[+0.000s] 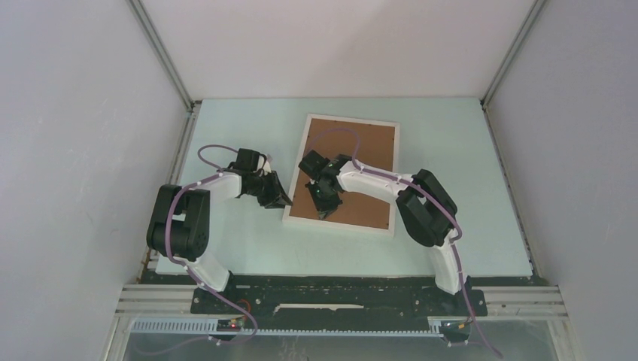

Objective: Put the photo into the frame
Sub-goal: Install the photo frame at the center of the board.

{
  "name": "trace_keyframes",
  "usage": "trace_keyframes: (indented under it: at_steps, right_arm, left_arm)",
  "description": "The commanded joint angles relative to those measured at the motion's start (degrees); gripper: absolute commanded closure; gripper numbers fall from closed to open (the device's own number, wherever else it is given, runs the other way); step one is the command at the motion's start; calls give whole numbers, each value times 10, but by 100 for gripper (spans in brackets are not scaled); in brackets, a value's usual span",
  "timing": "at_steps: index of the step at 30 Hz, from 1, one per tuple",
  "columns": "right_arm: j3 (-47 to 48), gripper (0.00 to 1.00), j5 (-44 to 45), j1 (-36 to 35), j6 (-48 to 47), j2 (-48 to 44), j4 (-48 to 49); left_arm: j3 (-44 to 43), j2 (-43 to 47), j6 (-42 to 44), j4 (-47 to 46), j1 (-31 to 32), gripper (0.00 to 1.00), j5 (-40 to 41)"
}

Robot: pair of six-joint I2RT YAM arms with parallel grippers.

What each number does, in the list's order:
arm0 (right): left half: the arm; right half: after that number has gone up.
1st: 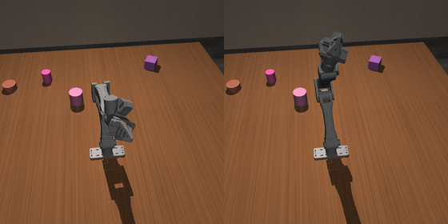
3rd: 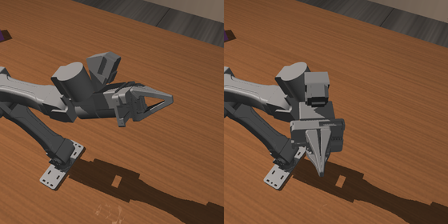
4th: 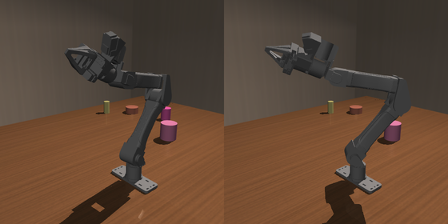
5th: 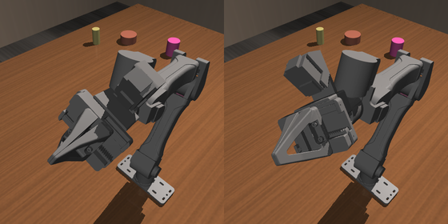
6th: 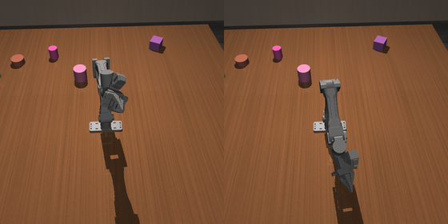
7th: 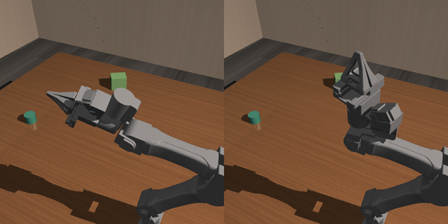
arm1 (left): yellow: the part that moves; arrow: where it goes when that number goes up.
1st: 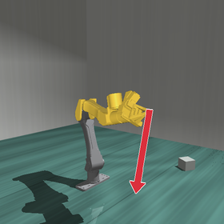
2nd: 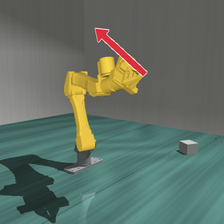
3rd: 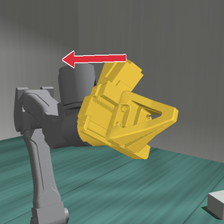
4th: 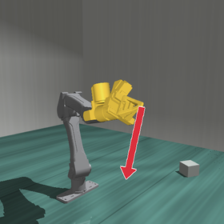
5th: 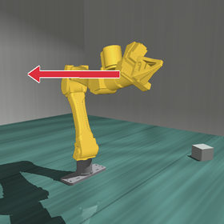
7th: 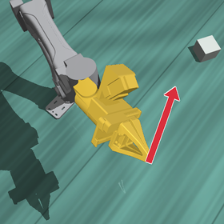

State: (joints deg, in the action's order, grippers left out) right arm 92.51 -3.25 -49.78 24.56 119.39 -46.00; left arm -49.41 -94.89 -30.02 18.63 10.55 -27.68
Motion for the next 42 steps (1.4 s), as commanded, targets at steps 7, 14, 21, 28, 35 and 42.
trace_keyframes:
  at_steps: [7,14,21,28,35,42]
  right_arm:
    - [29,81,50,-2,13,34,-24]
    - [17,83,86,-16,28,63,-41]
    - [-7,84,102,-20,42,85,-40]
    - [63,84,112,-26,30,128,-92]
    - [101,83,105,-24,14,163,-120]
    - [242,76,122,10,-19,96,-188]
  left_arm:
    - [22,5,-8,-1,8,87,-21]
    - [24,5,-9,-2,8,87,-21]
    - [27,7,-10,-3,8,87,-20]
    - [28,6,-12,-5,8,87,-21]
    - [32,6,-12,-9,8,87,-20]
    - [33,6,-12,-8,8,88,-17]
